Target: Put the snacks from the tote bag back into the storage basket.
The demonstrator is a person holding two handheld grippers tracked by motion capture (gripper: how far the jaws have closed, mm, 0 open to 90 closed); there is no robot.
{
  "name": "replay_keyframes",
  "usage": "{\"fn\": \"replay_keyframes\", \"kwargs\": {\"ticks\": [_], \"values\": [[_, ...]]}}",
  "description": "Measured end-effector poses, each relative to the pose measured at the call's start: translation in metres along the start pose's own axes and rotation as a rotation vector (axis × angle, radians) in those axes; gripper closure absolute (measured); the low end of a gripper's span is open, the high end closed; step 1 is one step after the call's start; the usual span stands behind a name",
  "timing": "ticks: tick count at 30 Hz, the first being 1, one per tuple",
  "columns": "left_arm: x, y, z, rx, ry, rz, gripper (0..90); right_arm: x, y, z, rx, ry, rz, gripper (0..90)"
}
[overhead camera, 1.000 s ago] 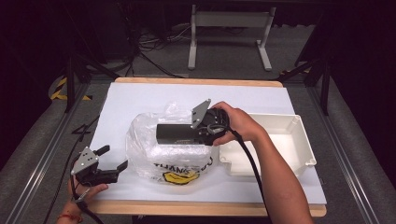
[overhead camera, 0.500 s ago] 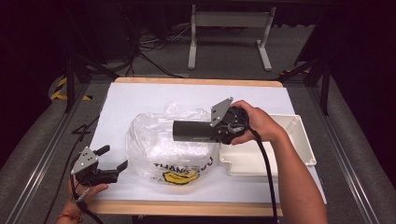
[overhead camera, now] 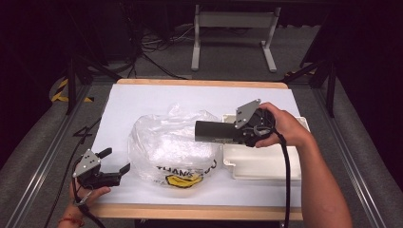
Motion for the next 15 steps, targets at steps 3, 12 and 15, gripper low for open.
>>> {"fn": "replay_keyframes", "kwargs": {"ticks": [3,12,15], "values": [[0.000,0.000,0.000,-0.005,-0.003,0.002,7.6,0.000,0.005,-0.006,0.002,-0.010,-0.003,42.9],[-0.002,0.000,0.000,-0.002,-0.010,0.004,7.6,-0.003,0.021,-0.031,0.008,-0.034,-0.022,42.9],[-0.002,-0.001,0.000,-0.001,-0.016,0.007,7.7,-0.003,0.026,-0.041,0.009,-0.047,-0.024,42.9]]}}
Point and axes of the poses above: each handheld gripper's, and its own axes: y roughly backward along the jaws, z roughly out of its top, x roughly to its left, the point moved 5 cm from there along -y, roughly forward along the jaws, and after that the axes turned 8 degrees about -y, right-handed, at the moved point
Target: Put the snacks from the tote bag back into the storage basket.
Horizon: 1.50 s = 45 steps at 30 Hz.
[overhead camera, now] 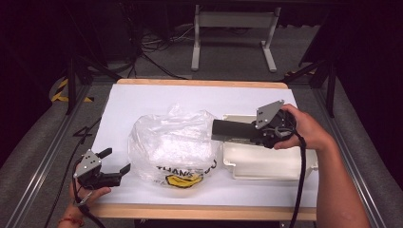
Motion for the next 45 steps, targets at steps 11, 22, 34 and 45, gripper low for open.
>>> {"fn": "replay_keyframes", "kwargs": {"ticks": [11,22,34,45], "values": [[-0.001,0.002,0.001,-0.009,-0.016,0.013,8.0,-0.006,0.009,-0.035,0.001,-0.064,-0.008,42.9],[-0.002,0.010,0.008,-0.052,-0.032,0.027,8.0,-0.009,0.011,-0.057,0.020,-0.091,0.000,42.9],[-0.011,0.014,0.015,-0.073,-0.059,0.012,7.9,-0.008,-0.009,-0.072,0.078,-0.094,0.027,42.9],[-0.012,0.013,0.014,-0.059,-0.063,0.001,7.9,-0.007,-0.024,-0.081,0.114,-0.100,0.054,42.9]]}}
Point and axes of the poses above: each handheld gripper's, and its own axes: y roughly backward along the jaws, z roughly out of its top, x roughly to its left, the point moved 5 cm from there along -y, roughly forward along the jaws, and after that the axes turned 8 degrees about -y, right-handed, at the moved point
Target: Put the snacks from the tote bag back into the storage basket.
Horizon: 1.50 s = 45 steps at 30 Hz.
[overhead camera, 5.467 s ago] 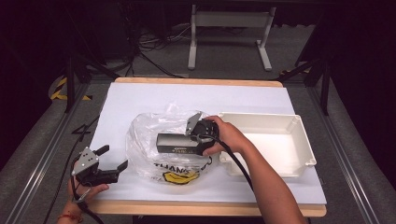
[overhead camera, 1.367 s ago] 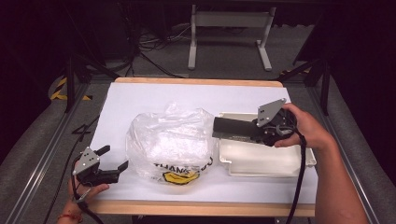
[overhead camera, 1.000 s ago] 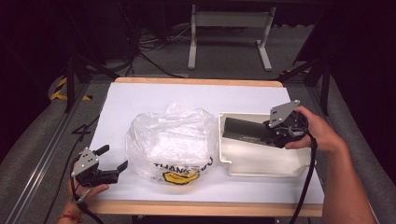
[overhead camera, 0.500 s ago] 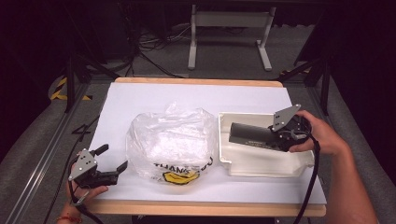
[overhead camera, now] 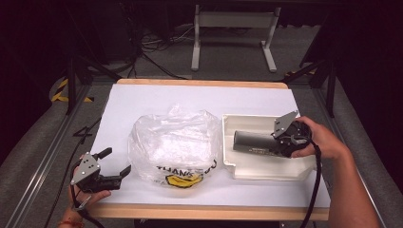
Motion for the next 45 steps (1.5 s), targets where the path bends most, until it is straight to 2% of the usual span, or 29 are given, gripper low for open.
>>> {"fn": "replay_keyframes", "kwargs": {"ticks": [7,12,14,16,19,23,27,34,37,45], "values": [[-0.002,-0.001,0.000,0.001,0.003,-0.006,7.9,0.001,-0.007,-0.002,0.005,0.007,0.020,42.9],[-0.002,-0.002,-0.001,0.002,0.001,-0.008,7.9,0.003,-0.013,-0.004,0.023,0.004,0.056,42.9],[-0.002,-0.002,-0.001,0.004,0.000,-0.010,7.9,0.003,-0.016,-0.004,0.014,0.019,0.066,42.9],[-0.002,-0.002,-0.001,0.011,-0.002,-0.013,7.9,0.004,-0.017,-0.005,0.013,0.015,0.070,42.9],[-0.002,-0.002,-0.001,0.014,-0.004,-0.014,7.9,0.006,-0.022,-0.007,0.041,0.034,0.091,42.9],[-0.003,-0.002,-0.001,0.022,-0.007,-0.016,7.9,0.004,-0.024,-0.008,0.029,0.040,0.103,42.8],[-0.003,-0.003,-0.002,0.014,-0.004,-0.019,7.9,0.003,-0.027,-0.009,0.046,0.036,0.118,42.7],[-0.004,-0.003,-0.002,0.020,0.000,-0.023,7.9,0.002,-0.033,-0.011,0.113,0.032,0.100,42.3],[-0.004,-0.003,-0.002,0.019,0.000,-0.025,7.9,0.002,-0.034,-0.011,0.164,0.028,0.084,42.0],[-0.004,-0.004,-0.002,0.021,0.001,-0.023,7.9,-0.002,-0.033,-0.011,0.175,0.038,0.037,40.0]]}}
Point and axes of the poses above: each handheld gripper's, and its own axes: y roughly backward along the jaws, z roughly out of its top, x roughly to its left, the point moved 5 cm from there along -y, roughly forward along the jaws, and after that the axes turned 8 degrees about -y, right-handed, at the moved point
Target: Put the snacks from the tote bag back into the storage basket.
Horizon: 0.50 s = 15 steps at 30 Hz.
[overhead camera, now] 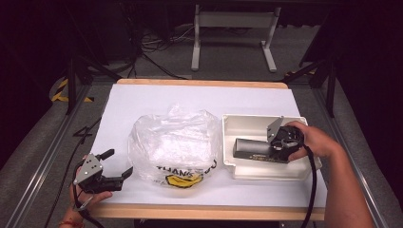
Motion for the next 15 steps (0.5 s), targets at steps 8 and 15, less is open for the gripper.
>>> {"fn": "replay_keyframes", "kwargs": {"ticks": [8,15], "values": [[0.0006,0.0007,-0.0001,0.003,0.001,-0.003,8.0,0.0000,0.0019,0.0003,-0.011,-0.010,-0.017,38.7],[0.0011,0.0013,-0.0003,0.003,-0.001,-0.003,8.0,-0.0003,0.0038,0.0003,-0.021,-0.010,-0.033,37.1]]}}
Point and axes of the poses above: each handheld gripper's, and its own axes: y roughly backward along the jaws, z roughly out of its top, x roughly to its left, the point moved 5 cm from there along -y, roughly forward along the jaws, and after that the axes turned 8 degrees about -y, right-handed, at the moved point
